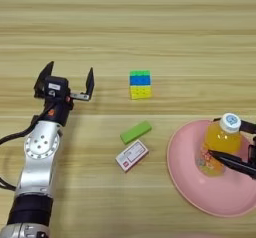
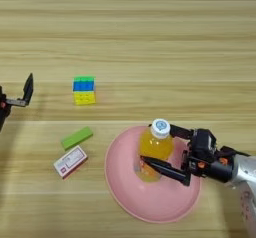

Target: Move the objects on the table

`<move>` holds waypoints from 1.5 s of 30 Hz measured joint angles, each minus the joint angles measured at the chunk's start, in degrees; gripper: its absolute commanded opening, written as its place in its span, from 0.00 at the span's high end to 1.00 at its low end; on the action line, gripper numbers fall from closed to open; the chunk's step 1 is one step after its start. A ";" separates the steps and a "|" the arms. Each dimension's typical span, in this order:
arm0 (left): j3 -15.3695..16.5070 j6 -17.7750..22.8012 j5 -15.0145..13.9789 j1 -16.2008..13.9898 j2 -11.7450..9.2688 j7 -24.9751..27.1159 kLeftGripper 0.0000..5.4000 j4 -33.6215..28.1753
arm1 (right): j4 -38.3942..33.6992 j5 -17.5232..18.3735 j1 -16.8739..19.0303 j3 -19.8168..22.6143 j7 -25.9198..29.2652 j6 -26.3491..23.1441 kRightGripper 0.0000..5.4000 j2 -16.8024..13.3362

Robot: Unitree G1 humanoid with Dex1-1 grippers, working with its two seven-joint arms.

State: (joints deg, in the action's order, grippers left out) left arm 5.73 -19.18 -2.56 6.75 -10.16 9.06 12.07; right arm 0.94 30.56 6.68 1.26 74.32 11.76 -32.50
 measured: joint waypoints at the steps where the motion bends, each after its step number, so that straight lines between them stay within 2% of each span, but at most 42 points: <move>1: 0.02 -0.04 0.00 0.09 0.00 0.00 0.00 0.10 | 0.01 -0.06 0.00 -0.02 -0.08 0.00 0.17 0.00; 9: 0.11 -0.23 0.00 0.60 0.00 -0.03 0.00 0.42 | 0.00 -0.07 -0.04 -0.02 -0.18 0.01 0.01 0.00; 20: 0.86 -1.18 -0.30 0.59 0.48 -1.11 0.00 0.57 | -1.34 0.20 -0.23 0.59 -1.39 -0.51 0.00 0.00; 28: 1.99 0.04 -4.27 0.59 1.62 -0.86 0.00 0.39 | -3.55 2.12 -0.57 1.56 -2.00 -1.91 0.00 0.30; 33: 2.08 0.46 -4.65 0.57 1.78 -0.75 0.00 0.03 | -5.69 5.62 -1.31 3.59 -3.32 -3.65 0.00 1.48; 40: 2.46 1.12 -6.45 0.51 2.23 0.19 0.00 -1.13 | -13.47 15.48 -3.50 7.71 -7.13 -9.13 0.00 2.72; 45: 2.50 1.12 -6.41 0.50 2.22 0.16 0.00 -1.19 | -18.25 19.67 -3.40 9.30 -7.59 -12.21 0.00 2.77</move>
State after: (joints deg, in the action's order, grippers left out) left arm 8.23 -18.06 -8.97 7.25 -7.94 9.22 10.88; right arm -17.31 50.23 3.28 10.56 66.73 -0.46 -29.74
